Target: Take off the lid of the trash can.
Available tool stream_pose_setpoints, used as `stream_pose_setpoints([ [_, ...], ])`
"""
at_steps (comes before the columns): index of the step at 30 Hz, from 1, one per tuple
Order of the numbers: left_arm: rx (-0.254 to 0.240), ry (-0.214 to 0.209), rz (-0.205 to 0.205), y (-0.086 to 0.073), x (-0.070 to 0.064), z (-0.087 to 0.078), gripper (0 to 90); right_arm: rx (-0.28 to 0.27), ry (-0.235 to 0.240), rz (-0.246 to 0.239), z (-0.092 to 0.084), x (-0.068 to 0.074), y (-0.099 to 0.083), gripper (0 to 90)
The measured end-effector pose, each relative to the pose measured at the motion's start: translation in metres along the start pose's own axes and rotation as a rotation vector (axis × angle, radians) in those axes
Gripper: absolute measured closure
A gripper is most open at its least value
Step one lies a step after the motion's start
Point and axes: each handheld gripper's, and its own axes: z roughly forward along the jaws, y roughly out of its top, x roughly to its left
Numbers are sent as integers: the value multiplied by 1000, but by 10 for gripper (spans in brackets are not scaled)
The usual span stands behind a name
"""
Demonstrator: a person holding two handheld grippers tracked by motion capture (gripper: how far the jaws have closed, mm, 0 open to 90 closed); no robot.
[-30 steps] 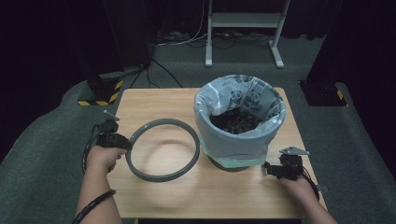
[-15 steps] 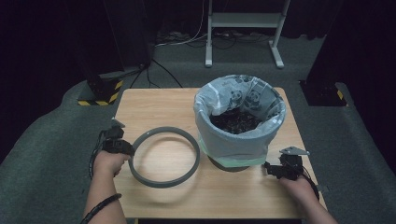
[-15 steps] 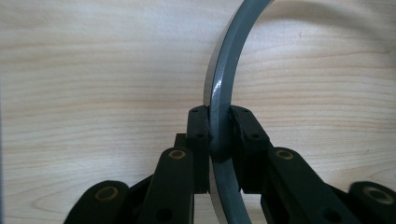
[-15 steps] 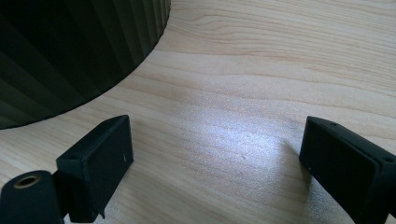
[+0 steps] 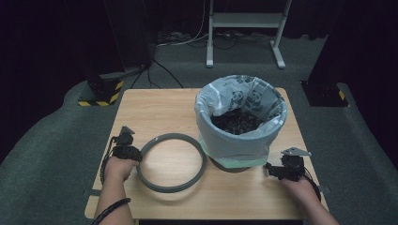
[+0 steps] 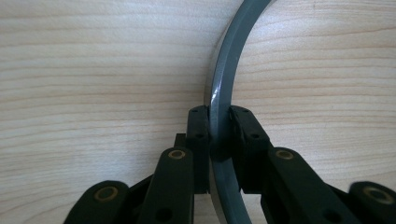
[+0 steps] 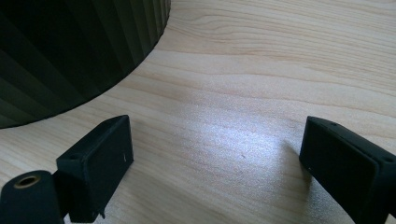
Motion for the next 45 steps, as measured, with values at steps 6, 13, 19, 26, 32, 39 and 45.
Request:
stream_pose_setpoints([
  [6,17,39,31,-3,-7,10,781,-1,-1,1,0,0,0,93],
  [13,31,52,69,-3,-17,16,777,-1,-2,2,0,0,0,93],
  [19,35,62,70,-3,-19,17,774,0,-2,2,0,0,0,93],
  [26,43,48,63,-5,-17,17,757,-1,-2,2,0,0,0,93],
  [32,39,43,67,-6,-16,18,722,-1,-2,2,0,0,0,93],
  [39,27,39,67,-5,-17,17,703,0,-1,1,0,0,0,93],
  [45,-19,52,42,-3,-16,13,546,-1,-1,1,0,0,0,93],
])
